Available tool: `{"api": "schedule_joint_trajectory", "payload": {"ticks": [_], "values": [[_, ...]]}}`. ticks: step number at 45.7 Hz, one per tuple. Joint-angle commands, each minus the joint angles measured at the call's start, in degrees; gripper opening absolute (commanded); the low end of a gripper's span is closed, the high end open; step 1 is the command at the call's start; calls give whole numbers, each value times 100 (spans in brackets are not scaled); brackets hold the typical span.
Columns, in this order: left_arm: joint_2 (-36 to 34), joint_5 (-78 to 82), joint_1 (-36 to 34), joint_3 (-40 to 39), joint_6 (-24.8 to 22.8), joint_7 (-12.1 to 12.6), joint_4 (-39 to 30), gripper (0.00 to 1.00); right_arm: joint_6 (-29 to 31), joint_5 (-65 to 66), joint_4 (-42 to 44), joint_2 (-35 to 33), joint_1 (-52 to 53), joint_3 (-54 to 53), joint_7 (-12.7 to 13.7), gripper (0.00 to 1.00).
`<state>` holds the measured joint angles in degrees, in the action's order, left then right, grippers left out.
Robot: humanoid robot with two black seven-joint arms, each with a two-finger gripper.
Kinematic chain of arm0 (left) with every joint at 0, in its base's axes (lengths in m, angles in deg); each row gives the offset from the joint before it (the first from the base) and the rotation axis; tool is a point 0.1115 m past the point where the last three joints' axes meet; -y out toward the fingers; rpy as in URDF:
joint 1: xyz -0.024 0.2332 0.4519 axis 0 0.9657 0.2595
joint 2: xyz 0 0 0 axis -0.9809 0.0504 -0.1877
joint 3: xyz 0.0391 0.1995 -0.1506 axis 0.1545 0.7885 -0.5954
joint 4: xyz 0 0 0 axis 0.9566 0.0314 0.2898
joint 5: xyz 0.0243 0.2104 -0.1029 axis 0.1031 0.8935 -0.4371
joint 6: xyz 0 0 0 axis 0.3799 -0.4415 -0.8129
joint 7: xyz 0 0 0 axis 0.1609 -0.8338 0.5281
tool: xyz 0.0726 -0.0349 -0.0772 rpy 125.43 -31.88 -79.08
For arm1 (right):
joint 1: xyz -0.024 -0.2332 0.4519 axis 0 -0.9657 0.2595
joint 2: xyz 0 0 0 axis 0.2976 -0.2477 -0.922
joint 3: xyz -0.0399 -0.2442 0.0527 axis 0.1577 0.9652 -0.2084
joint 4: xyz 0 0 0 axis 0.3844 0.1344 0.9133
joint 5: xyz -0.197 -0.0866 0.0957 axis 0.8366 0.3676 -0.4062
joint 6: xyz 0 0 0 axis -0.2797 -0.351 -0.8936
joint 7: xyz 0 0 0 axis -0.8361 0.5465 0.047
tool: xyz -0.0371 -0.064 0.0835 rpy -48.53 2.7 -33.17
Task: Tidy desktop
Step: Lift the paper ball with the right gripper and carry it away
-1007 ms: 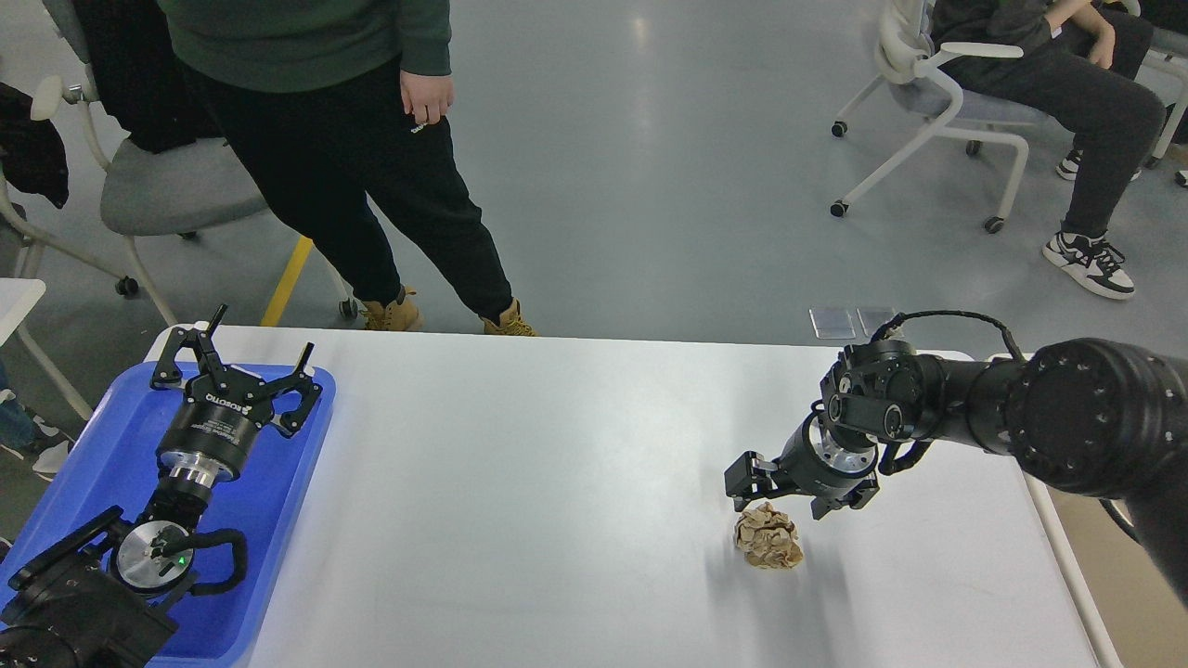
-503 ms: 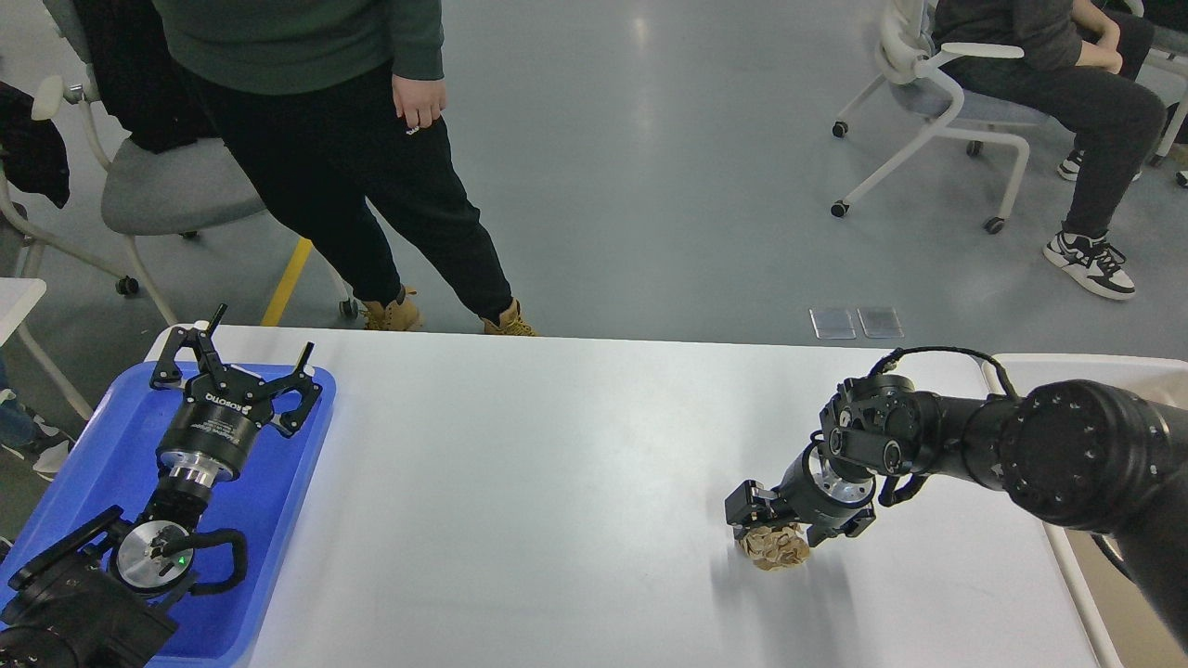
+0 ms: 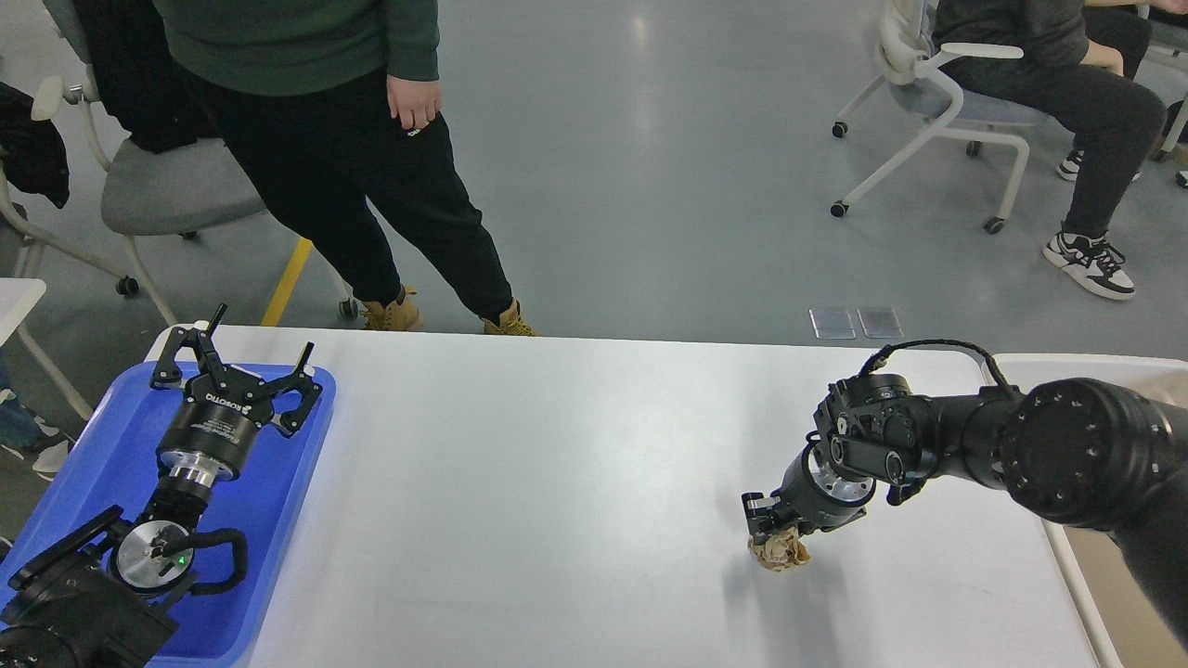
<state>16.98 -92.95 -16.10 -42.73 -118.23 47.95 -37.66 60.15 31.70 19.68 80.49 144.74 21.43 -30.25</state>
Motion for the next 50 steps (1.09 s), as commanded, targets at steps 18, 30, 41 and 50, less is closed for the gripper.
{"api": "schedule_joint_trajectory", "payload": {"ticks": [18,30,41,50], "values": [[0,0,-3,0,0,6,0,99,21,168,-847,0,1011,60,-45,0],[0,0,-3,0,0,-3,0,99,153,106,-2112,-289,2681,87,-45,0],[0,0,6,0,0,-3,0,99,443,106,-3088,-861,4210,219,-45,0],[0,0,6,0,0,6,0,99,820,194,-3572,-1432,5160,236,-45,0]]}}
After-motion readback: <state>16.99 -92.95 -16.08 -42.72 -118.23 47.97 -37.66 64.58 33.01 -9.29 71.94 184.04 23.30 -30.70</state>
